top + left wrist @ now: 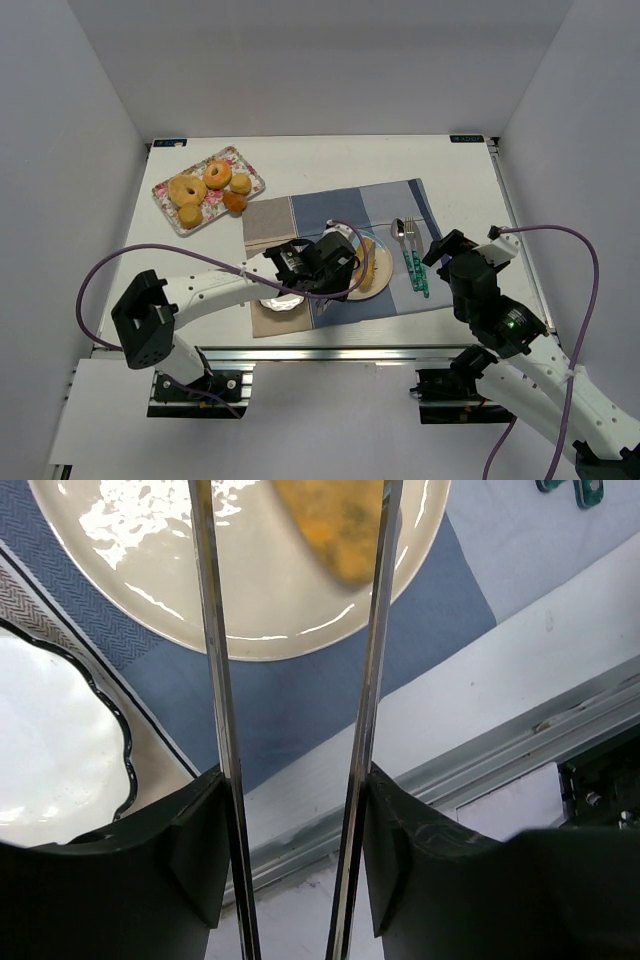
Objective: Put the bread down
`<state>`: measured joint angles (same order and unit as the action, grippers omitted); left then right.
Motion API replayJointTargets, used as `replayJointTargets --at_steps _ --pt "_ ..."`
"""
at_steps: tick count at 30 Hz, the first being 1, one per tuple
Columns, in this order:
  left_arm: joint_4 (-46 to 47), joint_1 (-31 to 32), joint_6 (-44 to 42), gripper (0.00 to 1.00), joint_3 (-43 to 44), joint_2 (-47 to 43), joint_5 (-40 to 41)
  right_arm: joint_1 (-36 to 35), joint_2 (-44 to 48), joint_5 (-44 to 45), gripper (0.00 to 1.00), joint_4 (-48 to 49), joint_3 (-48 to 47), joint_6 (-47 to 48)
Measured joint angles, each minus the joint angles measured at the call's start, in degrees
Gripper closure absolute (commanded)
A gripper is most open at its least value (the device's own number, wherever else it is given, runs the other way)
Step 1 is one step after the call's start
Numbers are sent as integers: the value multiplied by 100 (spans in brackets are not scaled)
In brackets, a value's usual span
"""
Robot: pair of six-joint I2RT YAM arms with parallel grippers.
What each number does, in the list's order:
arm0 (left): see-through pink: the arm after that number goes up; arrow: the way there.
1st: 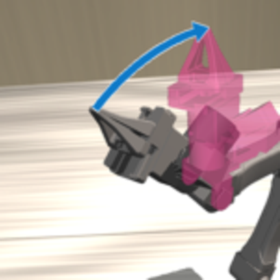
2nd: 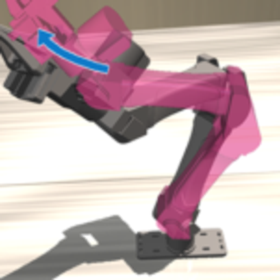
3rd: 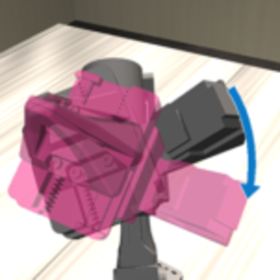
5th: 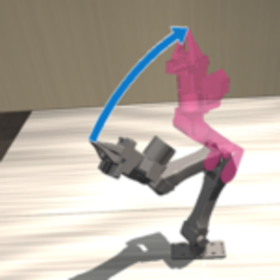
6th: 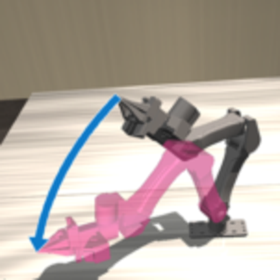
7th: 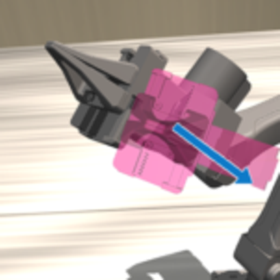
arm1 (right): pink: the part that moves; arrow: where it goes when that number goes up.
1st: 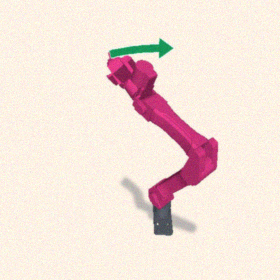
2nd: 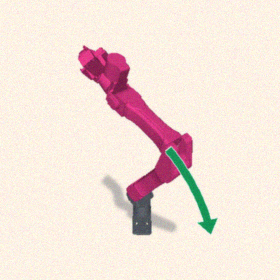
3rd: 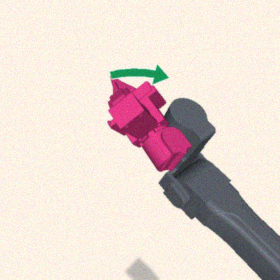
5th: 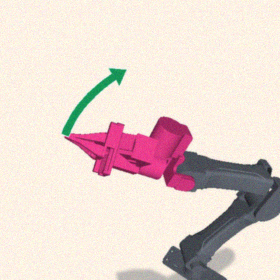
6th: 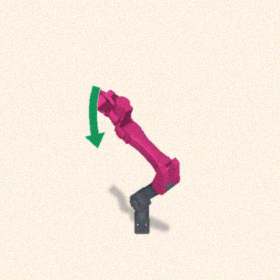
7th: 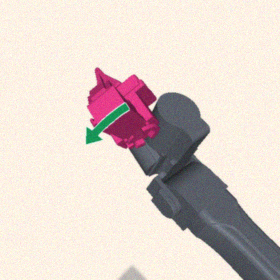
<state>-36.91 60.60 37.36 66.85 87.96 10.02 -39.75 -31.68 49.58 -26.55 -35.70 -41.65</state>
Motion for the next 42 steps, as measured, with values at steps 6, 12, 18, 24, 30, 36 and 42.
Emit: replayJointTargets --at_steps 6,12,18,24,30,36,42 --pt "-94 0 13 42 33 -28 267 0 26 13 11 0 0 2" --pt "-431 0 125 40 197 -192 986 0 52 26 11 2 0 4" --pt "-654 -87 192 40 310 -450 1469 0 61 26 11 2 0 4" --pt "-772 -754 317 40 151 -732 1567 0 61 31 11 2 4 7" --pt "-813 -2129 466 37 -855 -1604 1875 0 57 44 11 76 76 28" --pt "-503 -2612 470 30 -1899 -1904 2437 0 -109 13 11 208 186 131" --pt "-83 -3239 529 29 -2424 -1154 2472 0 -313 -15 11 273 186 164"
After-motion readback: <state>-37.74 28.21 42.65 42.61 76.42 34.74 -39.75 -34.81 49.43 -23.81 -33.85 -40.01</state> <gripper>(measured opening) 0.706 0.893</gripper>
